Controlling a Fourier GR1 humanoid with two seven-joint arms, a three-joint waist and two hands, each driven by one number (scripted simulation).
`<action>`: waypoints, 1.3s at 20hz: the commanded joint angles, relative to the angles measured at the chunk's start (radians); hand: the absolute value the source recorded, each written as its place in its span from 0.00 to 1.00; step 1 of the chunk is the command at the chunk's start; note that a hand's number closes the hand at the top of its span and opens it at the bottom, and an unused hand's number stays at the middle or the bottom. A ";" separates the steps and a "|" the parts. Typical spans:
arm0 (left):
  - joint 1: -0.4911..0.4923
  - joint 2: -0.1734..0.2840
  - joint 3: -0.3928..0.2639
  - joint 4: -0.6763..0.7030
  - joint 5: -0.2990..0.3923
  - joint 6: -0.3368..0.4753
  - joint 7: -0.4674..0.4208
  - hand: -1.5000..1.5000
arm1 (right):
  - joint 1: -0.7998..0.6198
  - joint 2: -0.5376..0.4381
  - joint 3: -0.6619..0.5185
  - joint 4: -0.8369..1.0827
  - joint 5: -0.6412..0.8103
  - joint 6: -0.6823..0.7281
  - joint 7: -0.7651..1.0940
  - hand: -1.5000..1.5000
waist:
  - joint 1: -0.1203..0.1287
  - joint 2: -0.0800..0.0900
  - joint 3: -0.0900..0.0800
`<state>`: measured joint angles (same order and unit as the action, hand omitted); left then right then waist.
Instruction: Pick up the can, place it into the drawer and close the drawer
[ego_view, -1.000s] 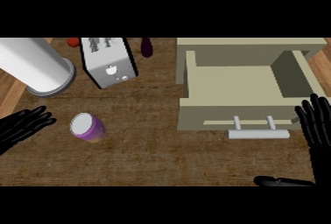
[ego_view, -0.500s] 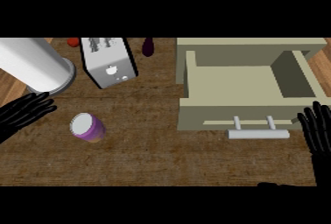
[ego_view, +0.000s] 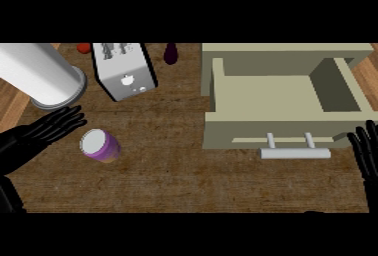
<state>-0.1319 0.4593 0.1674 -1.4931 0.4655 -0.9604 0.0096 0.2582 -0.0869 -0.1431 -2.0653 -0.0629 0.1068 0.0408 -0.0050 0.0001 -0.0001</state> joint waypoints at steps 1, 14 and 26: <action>-0.053 -0.057 -0.002 0.075 -0.136 -0.024 -0.056 0.00 | 0.040 0.000 -0.017 -0.013 0.000 0.029 -0.011 0.00 | -0.002 0.000 0.000; -0.087 -0.049 0.037 0.360 -0.466 -0.027 -0.431 0.00 | 0.034 0.050 0.007 0.007 0.042 0.036 -0.040 0.00 | -0.005 0.002 -0.001; -0.208 -0.001 -0.051 0.678 -0.610 0.086 -0.685 0.00 | -0.066 0.009 -0.050 0.029 -0.002 0.046 0.022 0.00 | -0.015 0.006 -0.002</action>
<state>-0.3099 0.4434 0.1412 -0.9443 -0.0891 -0.7955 -0.4764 0.2152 -0.0782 -0.1985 -2.0271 -0.0694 0.1600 0.0432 -0.0141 0.0040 -0.0014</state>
